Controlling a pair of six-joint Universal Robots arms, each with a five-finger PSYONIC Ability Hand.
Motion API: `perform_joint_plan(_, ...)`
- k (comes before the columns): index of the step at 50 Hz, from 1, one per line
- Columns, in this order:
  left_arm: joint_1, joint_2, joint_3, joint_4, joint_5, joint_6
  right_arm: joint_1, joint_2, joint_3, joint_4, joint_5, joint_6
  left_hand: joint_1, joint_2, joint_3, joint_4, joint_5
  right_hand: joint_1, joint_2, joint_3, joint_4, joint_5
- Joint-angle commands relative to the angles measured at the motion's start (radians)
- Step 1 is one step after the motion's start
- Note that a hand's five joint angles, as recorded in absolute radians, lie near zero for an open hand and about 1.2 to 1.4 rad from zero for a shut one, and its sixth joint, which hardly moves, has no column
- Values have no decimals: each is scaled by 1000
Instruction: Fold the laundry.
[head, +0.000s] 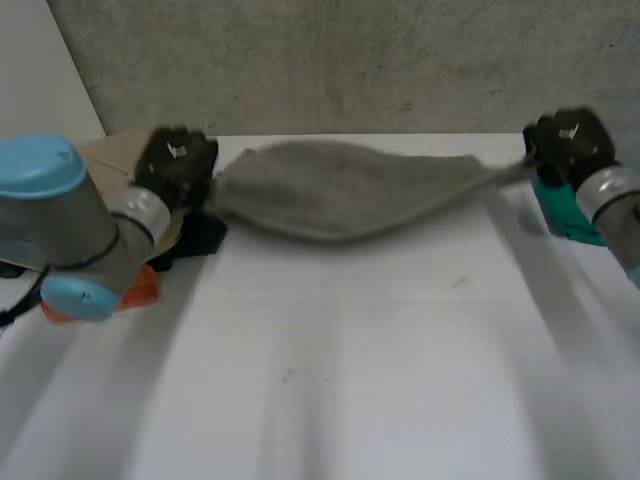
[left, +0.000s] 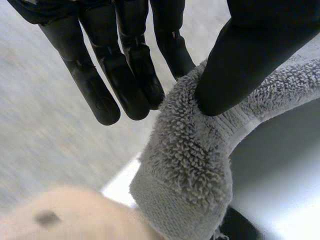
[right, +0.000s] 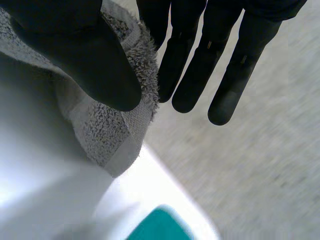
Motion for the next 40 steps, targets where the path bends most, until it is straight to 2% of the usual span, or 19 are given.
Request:
perform_joint_plan(1,-14,67,-135,-236,-27,51,-30,-24,85,251,4,-194,234,194,200,187,241,265,218,203,198,203)
perform_joint_plan(6,-8,179,-255,-397,-33,87,-75,-117,162,520,18,-371,234,194,200,187,241,265,218,203,198,203)
perform_joint_plan(10,-13,320,-373,-559,-27,136,-156,-232,278,820,53,-604,234,194,200,187,241,265,218,203,198,203)
perform_joint_plan(14,-20,391,-437,-726,-19,219,-216,-318,364,963,38,-779,234,194,200,187,241,265,218,203,198,203)
perform_joint_plan(17,-17,397,-448,-817,-8,299,-243,-347,377,941,31,-808,234,194,200,187,241,265,218,203,198,203)
perform_joint_plan(21,-20,346,-384,-771,-10,353,-243,-306,351,875,18,-749,234,194,200,187,241,265,218,203,198,203)
perform_joint_plan(24,-26,290,-321,-712,-17,339,-225,-260,320,813,18,-690,234,194,200,187,241,265,218,203,198,203)
perform_joint_plan(28,-52,176,-176,-601,-53,284,-158,-174,240,685,22,-542,234,194,200,187,241,265,218,203,198,203)
perform_joint_plan(33,-72,2,63,-468,-140,229,-104,-67,145,469,54,-387,234,194,200,187,241,265,218,203,198,203)
perform_joint_plan(40,-91,-191,317,-447,-188,226,-55,34,42,270,122,-299,234,194,200,187,241,265,218,203,198,203)
